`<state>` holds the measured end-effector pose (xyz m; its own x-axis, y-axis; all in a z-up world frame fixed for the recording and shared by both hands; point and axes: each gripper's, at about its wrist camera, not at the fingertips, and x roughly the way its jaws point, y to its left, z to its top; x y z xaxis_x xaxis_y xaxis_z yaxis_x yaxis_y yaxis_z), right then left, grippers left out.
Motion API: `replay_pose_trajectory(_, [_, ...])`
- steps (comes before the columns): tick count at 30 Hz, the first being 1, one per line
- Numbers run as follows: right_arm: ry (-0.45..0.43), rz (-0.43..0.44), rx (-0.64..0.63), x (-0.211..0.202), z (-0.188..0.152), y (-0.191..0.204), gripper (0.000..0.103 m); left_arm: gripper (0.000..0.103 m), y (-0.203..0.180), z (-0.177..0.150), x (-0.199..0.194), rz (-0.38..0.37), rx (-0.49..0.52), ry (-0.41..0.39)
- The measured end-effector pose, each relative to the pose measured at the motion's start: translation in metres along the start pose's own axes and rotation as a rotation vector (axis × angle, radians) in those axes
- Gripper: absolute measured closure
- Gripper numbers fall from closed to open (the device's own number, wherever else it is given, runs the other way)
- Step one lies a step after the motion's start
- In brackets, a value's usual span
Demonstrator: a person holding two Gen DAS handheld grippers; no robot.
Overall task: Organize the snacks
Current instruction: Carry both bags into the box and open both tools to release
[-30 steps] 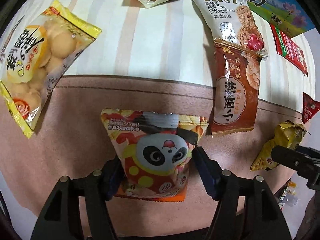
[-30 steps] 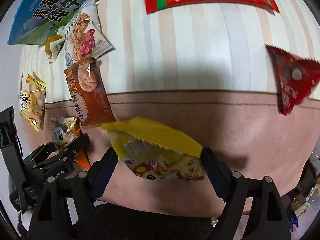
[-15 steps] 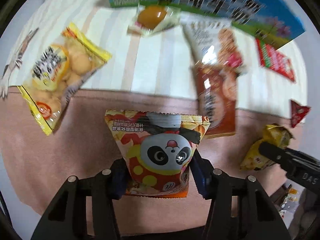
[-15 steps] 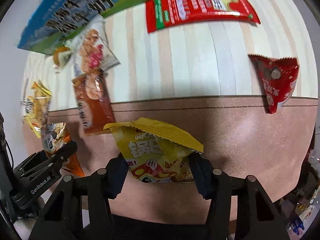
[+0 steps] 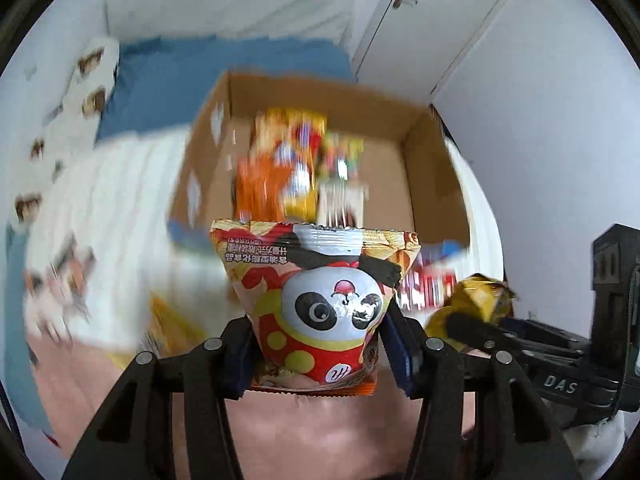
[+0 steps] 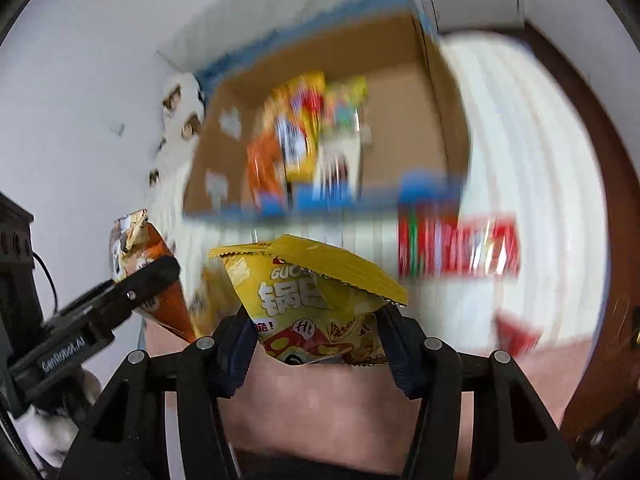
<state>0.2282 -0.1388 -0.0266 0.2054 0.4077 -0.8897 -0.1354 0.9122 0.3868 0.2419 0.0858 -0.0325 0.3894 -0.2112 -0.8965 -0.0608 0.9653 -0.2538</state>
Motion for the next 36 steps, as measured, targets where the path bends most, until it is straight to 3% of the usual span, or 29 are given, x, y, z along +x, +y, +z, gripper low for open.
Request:
replay_pose_trajectory(4, [-0.026,-0.031,0.004,0.001,0.055,0.007,0.044,0.052,0.009,0.059,0.006,0.071,0.042,-0.023])
replay_pose_trajectory(9, [0.025,-0.121,0.011,0.032,0.111,0.008,0.044,0.052,0.040,0.110,0.050,0.111,0.017,0.083])
replay_pose_trajectory(14, [0.119,-0.200,0.003,0.076,0.141,0.001,0.044,0.052,0.063,0.127,0.102,0.118,-0.005,0.214])
replay_pose_trajectory(18, [0.176,-0.240,-0.008,0.100,0.146,-0.004,0.044,0.052,0.071,0.121,0.136,0.158,0.020,0.313])
replay_pose_trajectory(28, [0.258,-0.275,-0.010,0.135,0.142,-0.013,0.044,0.052,0.086,0.107,0.161,0.152,-0.015,0.376])
replay_pose_trajectory(30, [0.291,-0.270,0.003,0.142,0.141,-0.015,0.039,0.051,0.089,0.104,0.164,0.152,-0.031,0.392])
replay_pose_trajectory(32, [0.313,-0.289,-0.004,0.149,0.141,-0.015,0.014,0.043,0.094,0.103,0.168,0.131,-0.063,0.414])
replay_pose_trajectory(33, [0.313,-0.290,-0.005,0.150,0.141,-0.015,0.011,0.037,0.095,0.102,0.168,0.114,-0.076,0.417])
replay_pose_trajectory(34, [0.315,-0.293,-0.009,0.151,0.140,-0.014,0.011,0.020,0.096,0.104,0.169,0.118,-0.072,0.412])
replay_pose_trajectory(36, [0.315,-0.296,-0.009,0.151,0.139,-0.013,0.011,0.006,0.094,0.105,0.165,0.139,-0.053,0.385])
